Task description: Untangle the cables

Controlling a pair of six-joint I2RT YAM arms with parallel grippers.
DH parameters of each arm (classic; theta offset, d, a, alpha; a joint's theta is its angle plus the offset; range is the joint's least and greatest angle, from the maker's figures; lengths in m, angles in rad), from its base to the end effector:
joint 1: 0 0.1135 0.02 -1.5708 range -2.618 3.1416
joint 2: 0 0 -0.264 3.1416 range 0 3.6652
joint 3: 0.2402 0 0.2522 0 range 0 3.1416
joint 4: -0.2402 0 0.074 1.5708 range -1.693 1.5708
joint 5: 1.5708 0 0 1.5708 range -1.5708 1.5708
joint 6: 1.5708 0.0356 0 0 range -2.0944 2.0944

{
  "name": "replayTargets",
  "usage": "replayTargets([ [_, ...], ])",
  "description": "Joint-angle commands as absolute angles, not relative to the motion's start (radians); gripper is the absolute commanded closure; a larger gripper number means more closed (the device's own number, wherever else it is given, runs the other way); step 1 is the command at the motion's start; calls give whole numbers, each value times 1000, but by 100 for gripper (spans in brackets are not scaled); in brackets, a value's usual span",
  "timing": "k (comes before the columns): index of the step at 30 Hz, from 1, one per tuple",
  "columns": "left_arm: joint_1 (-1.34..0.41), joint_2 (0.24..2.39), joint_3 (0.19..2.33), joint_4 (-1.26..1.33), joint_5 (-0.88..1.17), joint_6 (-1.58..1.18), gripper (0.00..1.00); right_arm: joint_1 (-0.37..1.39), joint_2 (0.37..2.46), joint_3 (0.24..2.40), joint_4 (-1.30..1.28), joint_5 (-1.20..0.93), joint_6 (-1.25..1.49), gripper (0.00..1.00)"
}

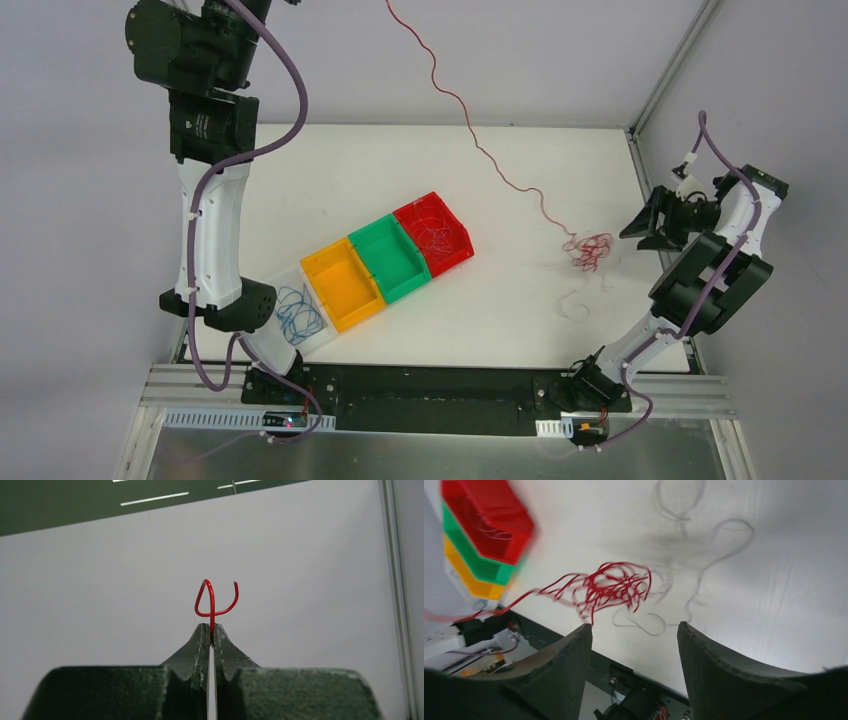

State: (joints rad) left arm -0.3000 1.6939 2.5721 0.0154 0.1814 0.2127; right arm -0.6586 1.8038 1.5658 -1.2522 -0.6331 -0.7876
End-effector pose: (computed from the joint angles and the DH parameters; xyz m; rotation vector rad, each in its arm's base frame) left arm 0.2188 -0.0744 0.6873 0.3402 0.6095 -0.1452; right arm 0.2829 -0.1923 0.2686 -0.2023 2.5986 0.5705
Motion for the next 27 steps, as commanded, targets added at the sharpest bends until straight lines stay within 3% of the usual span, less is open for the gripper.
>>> replayTargets([
  [1, -296, 1649, 2529, 21, 231, 156, 100, -671, 1811, 1681, -1461, -916, -800, 33],
  [4, -296, 1650, 2509, 5, 259, 116, 100, -679, 1816, 1724, -1485, -980, -743, 30],
  [7, -296, 1644, 2472, -25, 305, 51, 100, -663, 1778, 1724, -1483, -1001, -762, 2],
  [8, -298, 1645, 2466, -25, 320, 32, 100, -641, 1735, 1692, -1418, -994, -735, 1],
  [13, -318, 1661, 2466, -34, 355, 4, 100, -469, 1431, 1396, -918, -904, -521, 1],
  [17, -324, 1673, 2482, -34, 365, -44, 100, -278, 1314, 1259, -616, -823, -443, 1],
  [27, -492, 1739, 2554, -4, 445, -58, 100, 192, 1453, 1299, -266, -741, -303, 3],
])
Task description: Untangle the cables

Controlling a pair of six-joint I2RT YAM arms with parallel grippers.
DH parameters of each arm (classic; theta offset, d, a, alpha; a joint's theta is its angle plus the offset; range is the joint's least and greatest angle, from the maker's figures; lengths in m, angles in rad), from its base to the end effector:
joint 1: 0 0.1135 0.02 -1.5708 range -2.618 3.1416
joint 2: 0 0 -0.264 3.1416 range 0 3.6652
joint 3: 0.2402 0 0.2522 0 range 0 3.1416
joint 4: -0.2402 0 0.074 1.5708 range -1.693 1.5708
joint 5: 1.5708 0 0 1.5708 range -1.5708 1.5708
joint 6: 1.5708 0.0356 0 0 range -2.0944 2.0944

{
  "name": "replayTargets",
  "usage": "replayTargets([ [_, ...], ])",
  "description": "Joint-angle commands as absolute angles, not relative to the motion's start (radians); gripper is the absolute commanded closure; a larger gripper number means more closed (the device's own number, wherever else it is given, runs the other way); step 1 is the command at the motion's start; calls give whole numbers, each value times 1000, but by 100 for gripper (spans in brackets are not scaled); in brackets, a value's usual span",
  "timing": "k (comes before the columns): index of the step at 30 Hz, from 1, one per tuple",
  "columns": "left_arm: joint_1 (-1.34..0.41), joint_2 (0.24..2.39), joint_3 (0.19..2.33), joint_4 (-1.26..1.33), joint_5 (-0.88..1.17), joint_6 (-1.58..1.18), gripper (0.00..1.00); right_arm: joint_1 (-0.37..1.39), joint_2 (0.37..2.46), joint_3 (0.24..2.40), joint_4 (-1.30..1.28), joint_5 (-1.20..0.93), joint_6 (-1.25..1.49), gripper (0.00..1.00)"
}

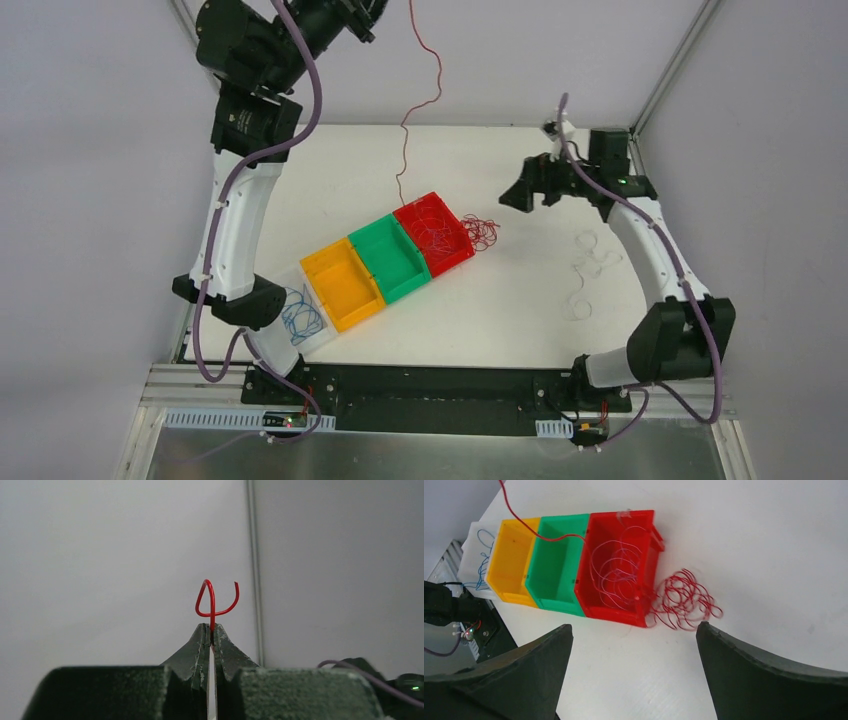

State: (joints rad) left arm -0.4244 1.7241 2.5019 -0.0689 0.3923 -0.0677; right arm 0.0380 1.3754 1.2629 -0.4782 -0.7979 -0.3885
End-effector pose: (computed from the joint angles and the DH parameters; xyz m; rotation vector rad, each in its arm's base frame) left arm 0.2440 -0.1252 0.6586 0.5212 0.7847 -0.6248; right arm 0.2998 0.0369 0.3495 -0.8532 1.8387 0.6370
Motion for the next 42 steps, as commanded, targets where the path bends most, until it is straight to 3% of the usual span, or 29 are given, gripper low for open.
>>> replayTargets([
  [1, -503, 1744, 2557, -3, 444, -49, 100, 228, 1467, 1287, -215, -730, -297, 3],
  [10, -523, 1756, 2574, 48, 401, -28, 100, 415, 1603, 1234, -37, -651, -366, 7],
  [15, -523, 1749, 2560, 46, 383, -9, 100, 466, 1694, 1248, 40, -636, -350, 19],
  [22, -523, 1750, 2559, 39, 355, 35, 100, 505, 1788, 1293, 59, -652, -353, 24],
  [23, -523, 1749, 2556, 38, 350, 39, 100, 509, 1792, 1293, 58, -650, -360, 27],
  [25, -523, 1747, 2551, 38, 343, 50, 100, 516, 1798, 1294, 49, -645, -373, 46],
  [29, -523, 1739, 2535, 28, 341, 76, 100, 509, 1781, 1321, -28, -603, -387, 98],
  [34, -522, 1698, 2429, 15, 327, 104, 100, 344, 1681, 1516, -202, -564, -329, 100],
  [39, -522, 1654, 2277, 19, 323, 72, 100, 151, 1601, 1824, -372, -721, -155, 100],
  [42, -522, 1645, 2205, 21, 308, 33, 100, 154, 1540, 1760, -384, -785, -96, 100],
])
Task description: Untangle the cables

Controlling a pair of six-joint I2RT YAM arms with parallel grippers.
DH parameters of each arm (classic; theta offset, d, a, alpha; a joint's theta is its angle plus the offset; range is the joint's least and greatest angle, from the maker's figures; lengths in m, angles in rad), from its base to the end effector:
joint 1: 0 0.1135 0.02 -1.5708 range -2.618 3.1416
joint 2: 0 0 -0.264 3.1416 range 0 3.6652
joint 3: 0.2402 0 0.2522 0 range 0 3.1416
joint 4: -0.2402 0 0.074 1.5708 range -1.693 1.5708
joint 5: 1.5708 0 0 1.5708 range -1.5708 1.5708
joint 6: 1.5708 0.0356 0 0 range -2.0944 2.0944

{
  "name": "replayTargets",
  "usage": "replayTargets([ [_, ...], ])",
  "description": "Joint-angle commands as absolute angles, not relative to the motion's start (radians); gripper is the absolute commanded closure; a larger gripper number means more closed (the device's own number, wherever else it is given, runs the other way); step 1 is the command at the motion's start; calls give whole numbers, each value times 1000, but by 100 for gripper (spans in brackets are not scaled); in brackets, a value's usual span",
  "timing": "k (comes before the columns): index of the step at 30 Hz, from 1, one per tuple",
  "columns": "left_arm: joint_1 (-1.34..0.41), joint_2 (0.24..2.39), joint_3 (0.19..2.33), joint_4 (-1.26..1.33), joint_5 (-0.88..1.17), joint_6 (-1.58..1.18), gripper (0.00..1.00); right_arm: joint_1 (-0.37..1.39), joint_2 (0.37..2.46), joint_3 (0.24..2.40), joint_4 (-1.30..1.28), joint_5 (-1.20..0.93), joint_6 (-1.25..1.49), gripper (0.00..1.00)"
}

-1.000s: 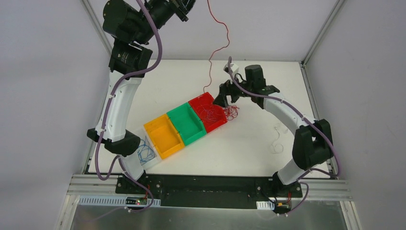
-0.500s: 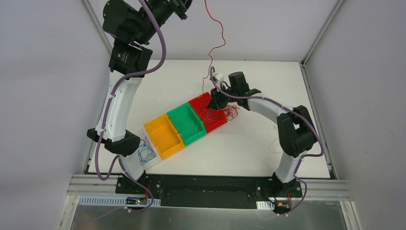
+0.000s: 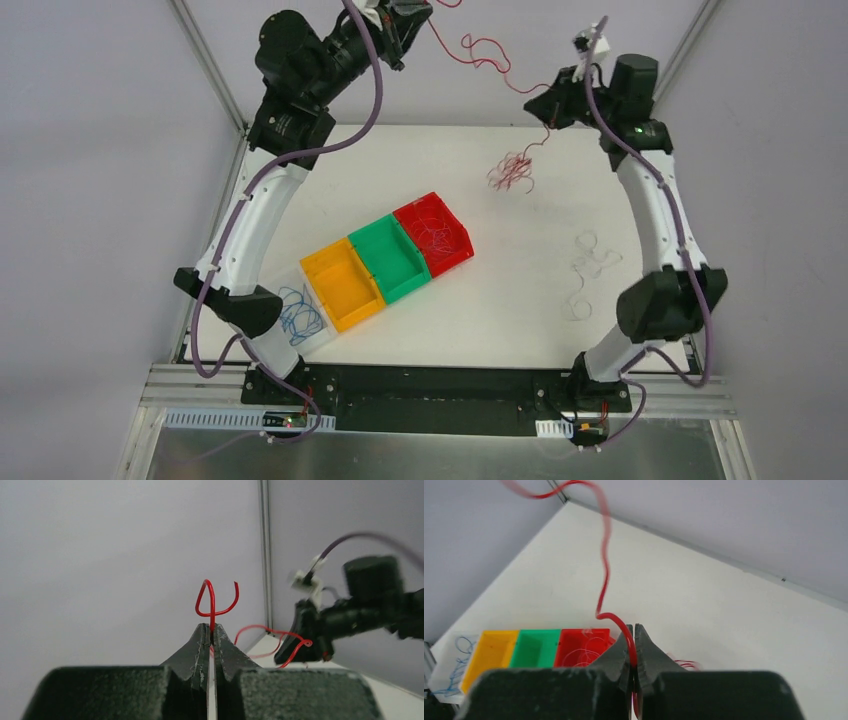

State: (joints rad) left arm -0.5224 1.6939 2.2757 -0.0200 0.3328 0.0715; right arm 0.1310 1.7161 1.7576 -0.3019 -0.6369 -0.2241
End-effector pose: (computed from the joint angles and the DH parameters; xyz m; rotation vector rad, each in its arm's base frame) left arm 0.2674 -0.1674 0.6176 0.5915 0.8791 -0.5764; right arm 0.3935 0.0732 0.4184 -0.7468 1.6473 0.5147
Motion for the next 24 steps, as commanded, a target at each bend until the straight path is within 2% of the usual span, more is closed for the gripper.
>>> replayTargets([
  [1, -522, 1641, 2177, 23, 304, 23, 100, 159, 1530, 1682, -366, -773, -78, 100],
  [4, -517, 1637, 2080, 14, 313, 4, 100, 175, 1593, 1509, -480, -753, -145, 100],
  [7, -506, 1638, 2023, -55, 336, -79, 100, 175, 1630, 1590, -618, -821, -181, 100],
  [9, -502, 1625, 1982, -77, 347, -109, 100, 150, 1559, 1631, -486, -822, -128, 100],
  [11, -503, 1604, 1927, -81, 362, -124, 100, 108, 1493, 1594, -300, -788, -35, 100],
  [12, -503, 1596, 1902, -80, 369, -131, 100, 98, 1485, 1547, -286, -768, -63, 100],
  [14, -503, 1586, 1858, -80, 394, -132, 100, 109, 1533, 1470, -413, -702, -227, 100],
  [16, -503, 1582, 1826, -92, 409, -133, 100, 97, 1609, 1530, -608, -709, -346, 100],
  [18, -503, 1580, 1834, -119, 425, -115, 100, 29, 1601, 1716, -658, -812, -204, 100],
  [21, -503, 1577, 1877, -129, 449, -67, 100, 4, 1492, 1896, -509, -898, -7, 100],
  [22, -503, 1578, 1892, -132, 452, -55, 100, 4, 1454, 1884, -474, -906, 36, 100],
  [24, -504, 1582, 1903, -136, 468, -39, 100, 38, 1384, 1701, -447, -864, 28, 100],
])
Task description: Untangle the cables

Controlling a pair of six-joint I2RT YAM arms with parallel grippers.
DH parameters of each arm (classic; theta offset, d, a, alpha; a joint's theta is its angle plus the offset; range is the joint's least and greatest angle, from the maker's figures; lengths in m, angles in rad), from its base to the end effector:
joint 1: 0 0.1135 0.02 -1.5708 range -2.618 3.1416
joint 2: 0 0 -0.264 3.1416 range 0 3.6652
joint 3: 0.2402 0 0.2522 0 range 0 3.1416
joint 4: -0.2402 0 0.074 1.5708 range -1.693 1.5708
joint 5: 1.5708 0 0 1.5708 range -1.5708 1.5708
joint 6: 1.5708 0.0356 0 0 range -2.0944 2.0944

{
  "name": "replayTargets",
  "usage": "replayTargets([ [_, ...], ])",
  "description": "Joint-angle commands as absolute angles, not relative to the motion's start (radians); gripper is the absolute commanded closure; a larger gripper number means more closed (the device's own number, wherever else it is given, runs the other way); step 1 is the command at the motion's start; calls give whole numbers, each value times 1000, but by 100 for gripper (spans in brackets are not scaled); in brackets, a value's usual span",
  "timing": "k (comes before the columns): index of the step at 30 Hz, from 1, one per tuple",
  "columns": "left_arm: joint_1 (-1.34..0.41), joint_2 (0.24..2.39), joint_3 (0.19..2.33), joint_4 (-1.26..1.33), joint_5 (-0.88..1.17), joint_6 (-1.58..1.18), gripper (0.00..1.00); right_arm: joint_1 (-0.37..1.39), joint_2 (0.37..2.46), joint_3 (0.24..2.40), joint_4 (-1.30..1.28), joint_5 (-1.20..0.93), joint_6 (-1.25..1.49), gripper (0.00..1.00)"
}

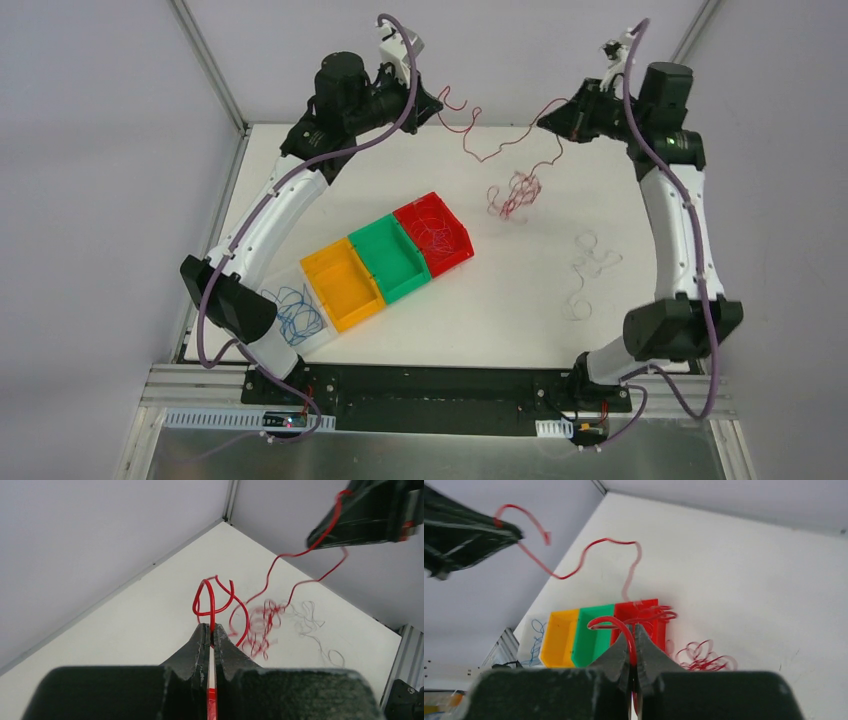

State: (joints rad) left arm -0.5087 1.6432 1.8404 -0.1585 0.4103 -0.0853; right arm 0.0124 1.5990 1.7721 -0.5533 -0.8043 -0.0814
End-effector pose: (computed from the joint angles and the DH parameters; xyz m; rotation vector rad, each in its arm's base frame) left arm 0.3198 -0.1946 0.4878 0.6545 1.4471 -0.7811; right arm 0.3497 0.0300 0.4421 -0.6094 1.7947 0.7317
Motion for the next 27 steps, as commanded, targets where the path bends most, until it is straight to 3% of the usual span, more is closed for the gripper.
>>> replayTargets([
  [1, -503, 1584, 1897, -140, 483, -34, 100, 69, 1368, 1568, -473, -810, -41, 100],
  [3, -503, 1588, 1873, -142, 504, -34, 100, 113, 1409, 1328, -544, -711, -227, 100],
  [5, -503, 1598, 1869, -147, 519, -38, 100, 114, 1510, 1300, -675, -670, -318, 100],
  [8, -503, 1608, 1898, -168, 520, -36, 100, 53, 1563, 1658, -835, -769, -313, 100],
  [11, -503, 1608, 1912, -179, 516, -38, 100, -88, 1600, 2054, -654, -885, -42, 100],
  [13, -503, 1603, 1899, -180, 513, -44, 100, -137, 1640, 2124, -617, -889, 30, 100],
  [14, -503, 1599, 1888, -179, 514, -46, 100, -136, 1628, 2054, -649, -871, -7, 100],
  [17, -505, 1600, 1856, -179, 525, -58, 100, -53, 1548, 1547, -708, -727, -230, 100],
  [19, -505, 1609, 1858, -188, 548, -59, 100, 19, 1524, 1417, -874, -711, -421, 100],
  [21, -506, 1618, 1882, -200, 554, -50, 100, 10, 1495, 1553, -928, -749, -391, 100],
  [25, -505, 1640, 1953, -210, 549, -22, 100, -203, 1599, 2175, -564, -966, 161, 100],
  [27, -504, 1653, 1970, -211, 568, -24, 100, -196, 1618, 2257, -623, -986, 148, 100],
])
